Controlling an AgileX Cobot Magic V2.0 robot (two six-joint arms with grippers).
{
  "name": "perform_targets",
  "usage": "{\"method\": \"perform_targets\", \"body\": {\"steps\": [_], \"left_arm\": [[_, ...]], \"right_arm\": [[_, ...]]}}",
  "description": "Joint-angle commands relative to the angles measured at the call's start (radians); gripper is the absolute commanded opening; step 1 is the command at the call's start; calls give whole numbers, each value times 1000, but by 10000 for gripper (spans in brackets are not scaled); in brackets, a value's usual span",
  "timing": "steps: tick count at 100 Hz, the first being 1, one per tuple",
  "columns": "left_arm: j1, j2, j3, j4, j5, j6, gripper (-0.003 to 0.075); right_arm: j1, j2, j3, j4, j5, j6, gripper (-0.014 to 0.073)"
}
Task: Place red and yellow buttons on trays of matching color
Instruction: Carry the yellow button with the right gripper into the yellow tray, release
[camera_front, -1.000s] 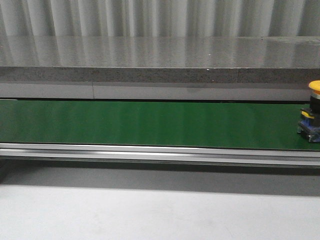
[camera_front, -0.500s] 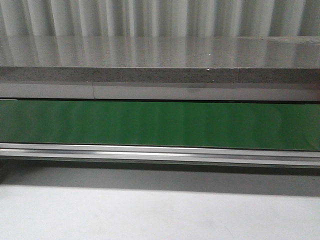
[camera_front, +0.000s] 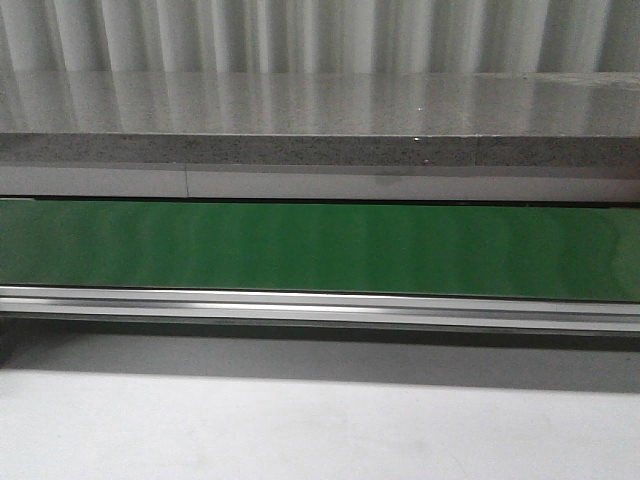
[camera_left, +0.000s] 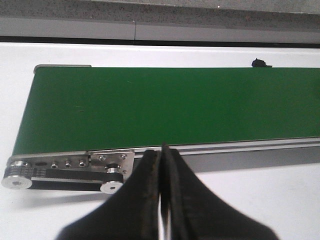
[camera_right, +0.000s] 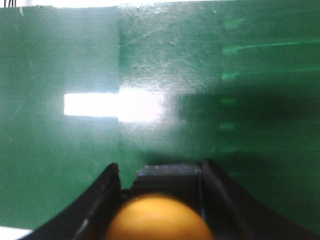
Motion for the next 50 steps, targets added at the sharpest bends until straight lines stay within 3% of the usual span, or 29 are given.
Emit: {"method": "perform_targets", "body": {"steps": [1,12,34,50], "left_arm": [[-8,6,-26,-13,-69,1,-20],[-8,6,-26,-13,-69,1,-20],[-8,6,-26,-13,-69,1,-20],[-8,6,-26,-13,-69,1,-20]], "right_arm": [[-4,-27,-25,7,-24,-12,139],[-4,-29,-25,2,-26,-12,66],[-4,-119,-25,-27,-43,-10,59],[-60,-214,-25,-154,-45,107,59]]}}
